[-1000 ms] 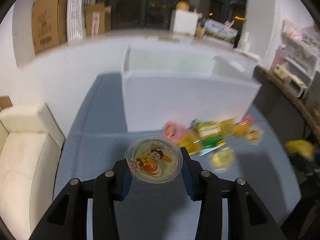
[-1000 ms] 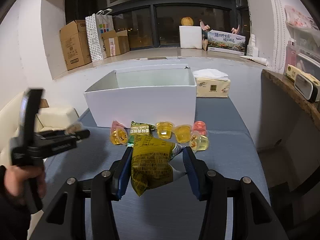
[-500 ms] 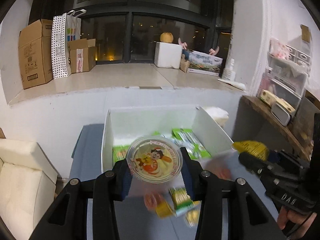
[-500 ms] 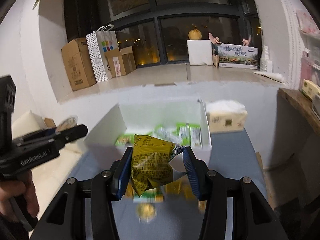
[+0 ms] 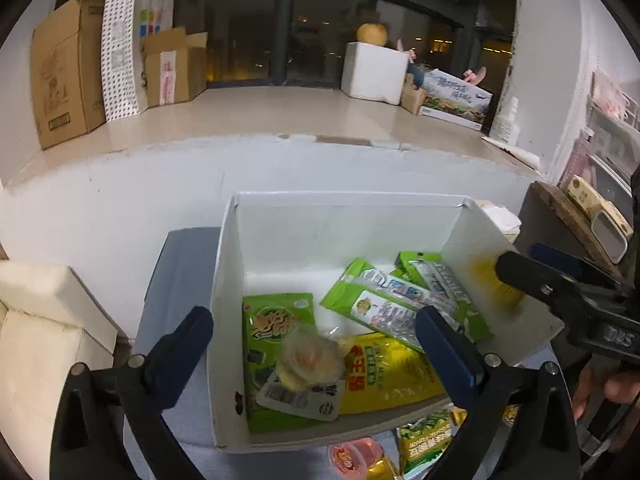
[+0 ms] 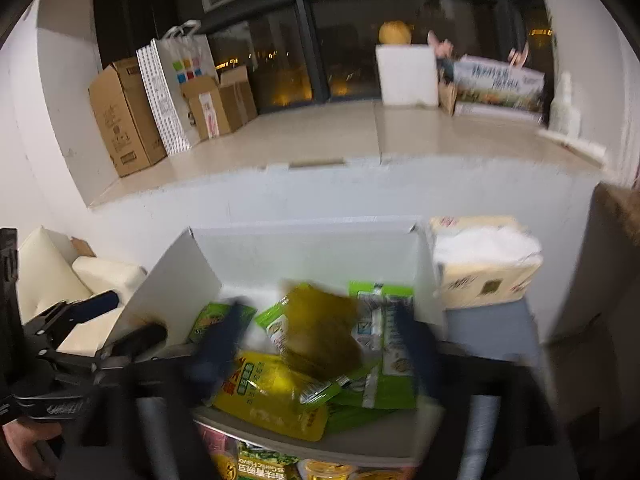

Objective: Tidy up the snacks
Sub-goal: 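Lower the jelly cup and pouch into the white box, opening both grippers, then grasp a yellow jelly cup from the table with the right gripper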

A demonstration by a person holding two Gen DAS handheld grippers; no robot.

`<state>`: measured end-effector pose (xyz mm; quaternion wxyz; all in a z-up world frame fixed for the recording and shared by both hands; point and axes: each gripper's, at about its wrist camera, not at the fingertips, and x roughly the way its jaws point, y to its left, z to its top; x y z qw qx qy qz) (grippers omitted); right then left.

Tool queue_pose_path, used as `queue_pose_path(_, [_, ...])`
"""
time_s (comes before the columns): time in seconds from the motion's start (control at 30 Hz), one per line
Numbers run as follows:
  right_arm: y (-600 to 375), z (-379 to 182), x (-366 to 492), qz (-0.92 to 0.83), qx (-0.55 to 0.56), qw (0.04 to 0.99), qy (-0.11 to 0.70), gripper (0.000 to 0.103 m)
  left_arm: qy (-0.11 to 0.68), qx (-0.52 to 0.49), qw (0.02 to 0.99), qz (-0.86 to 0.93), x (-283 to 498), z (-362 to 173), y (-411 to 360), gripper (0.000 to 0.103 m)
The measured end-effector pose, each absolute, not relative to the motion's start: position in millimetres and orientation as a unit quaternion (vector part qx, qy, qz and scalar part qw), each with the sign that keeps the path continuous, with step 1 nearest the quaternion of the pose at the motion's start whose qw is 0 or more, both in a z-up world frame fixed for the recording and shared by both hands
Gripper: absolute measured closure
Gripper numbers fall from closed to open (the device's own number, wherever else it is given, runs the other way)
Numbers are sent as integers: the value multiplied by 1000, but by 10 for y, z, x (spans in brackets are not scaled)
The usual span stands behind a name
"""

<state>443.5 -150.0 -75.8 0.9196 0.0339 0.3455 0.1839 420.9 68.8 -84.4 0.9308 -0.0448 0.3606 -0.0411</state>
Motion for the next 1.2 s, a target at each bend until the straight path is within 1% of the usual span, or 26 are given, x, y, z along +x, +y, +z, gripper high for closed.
queue_pose_path(0.13, [-1542, -809, 4371, 179, 24, 922, 342, 5, 363, -35, 930, -41, 4185, -903, 677, 0])
queue_pose_path(0.17, [-1553, -801, 4332, 180, 21, 924, 338, 1, 362, -33, 931, -43, 4178, -896, 664, 0])
queue_pose_path(0.2, [-1568, -777, 4281, 182, 17, 926, 332, 0, 359, -32, 932, -44, 4155, -884, 664, 0])
queue_pose_path(0.33, [-1653, -640, 4055, 184, 14, 934, 307, 0, 352, -28, 935, -42, 4006, -805, 634, 0])
queue_pose_path(0.43, [-1715, -521, 3782, 187, 11, 939, 290, 0, 343, -26, 938, -48, 3768, -700, 558, 0])
queue_pose_path(0.6, [-1821, -468, 3186, 181, -19, 947, 264, 0, 322, -15, 944, -71, 3091, -535, 341, 0])
queue_pose_path(0.73, [-2071, -636, 2734, 197, 13, 937, 287, 0, 320, -21, 944, -84, 2519, -587, 189, 0])
queue_pose_path(0.87, [-2238, -977, 2381, 176, 4, 934, 311, 0, 329, -25, 941, -78, 2109, -763, 58, 0])
queue_pose_path(1.03, [-2395, -1279, 2264, 170, 15, 924, 343, 0, 345, -24, 935, -78, 1860, -916, -62, 0])
queue_pose_path(1.2, [-2434, -1369, 2392, 148, -2, 925, 349, 0, 344, -23, 936, -78, 1789, -916, -106, 0])
